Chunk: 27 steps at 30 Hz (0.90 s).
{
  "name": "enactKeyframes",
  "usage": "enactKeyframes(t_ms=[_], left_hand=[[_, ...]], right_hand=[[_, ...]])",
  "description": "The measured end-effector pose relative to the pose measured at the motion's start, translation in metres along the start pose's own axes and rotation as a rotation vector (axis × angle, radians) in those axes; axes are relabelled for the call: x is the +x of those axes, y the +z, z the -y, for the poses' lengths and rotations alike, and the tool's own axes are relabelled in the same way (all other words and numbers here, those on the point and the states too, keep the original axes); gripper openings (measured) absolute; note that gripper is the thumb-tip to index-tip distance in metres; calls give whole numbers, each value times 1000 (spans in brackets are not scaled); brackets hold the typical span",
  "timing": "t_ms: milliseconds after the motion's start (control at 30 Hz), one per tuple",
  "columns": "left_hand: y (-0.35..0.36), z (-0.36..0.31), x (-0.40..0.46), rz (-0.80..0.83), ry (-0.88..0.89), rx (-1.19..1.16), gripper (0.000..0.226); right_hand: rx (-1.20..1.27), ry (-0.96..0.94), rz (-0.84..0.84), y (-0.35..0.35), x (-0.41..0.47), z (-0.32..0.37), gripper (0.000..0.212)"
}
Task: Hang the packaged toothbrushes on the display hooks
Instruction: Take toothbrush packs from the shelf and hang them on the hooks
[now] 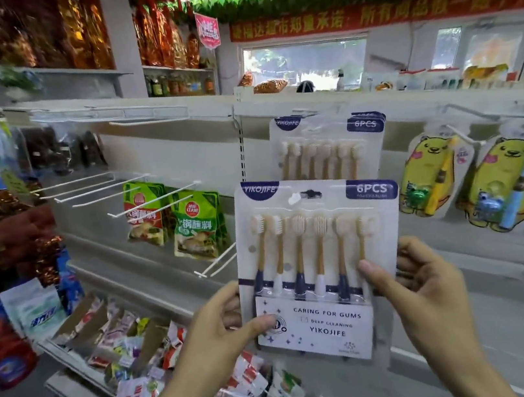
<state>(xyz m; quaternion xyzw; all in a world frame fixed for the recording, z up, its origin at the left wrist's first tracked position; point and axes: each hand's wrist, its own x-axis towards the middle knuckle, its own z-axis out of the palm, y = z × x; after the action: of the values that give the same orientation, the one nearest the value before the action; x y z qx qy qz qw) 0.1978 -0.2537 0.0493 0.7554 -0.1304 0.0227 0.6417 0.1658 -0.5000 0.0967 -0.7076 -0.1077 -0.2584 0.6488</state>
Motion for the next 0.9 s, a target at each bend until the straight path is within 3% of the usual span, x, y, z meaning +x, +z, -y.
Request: enactKeyframes(t_ms=[500,900], left_hand=[[-8,-33,87,-6,148,55,44],[-9,-17,156,103,163,69,50]], right_hand=[[-17,-120,-110,7,77,12,21],[-104,-62,-216,15,121,-22,22]])
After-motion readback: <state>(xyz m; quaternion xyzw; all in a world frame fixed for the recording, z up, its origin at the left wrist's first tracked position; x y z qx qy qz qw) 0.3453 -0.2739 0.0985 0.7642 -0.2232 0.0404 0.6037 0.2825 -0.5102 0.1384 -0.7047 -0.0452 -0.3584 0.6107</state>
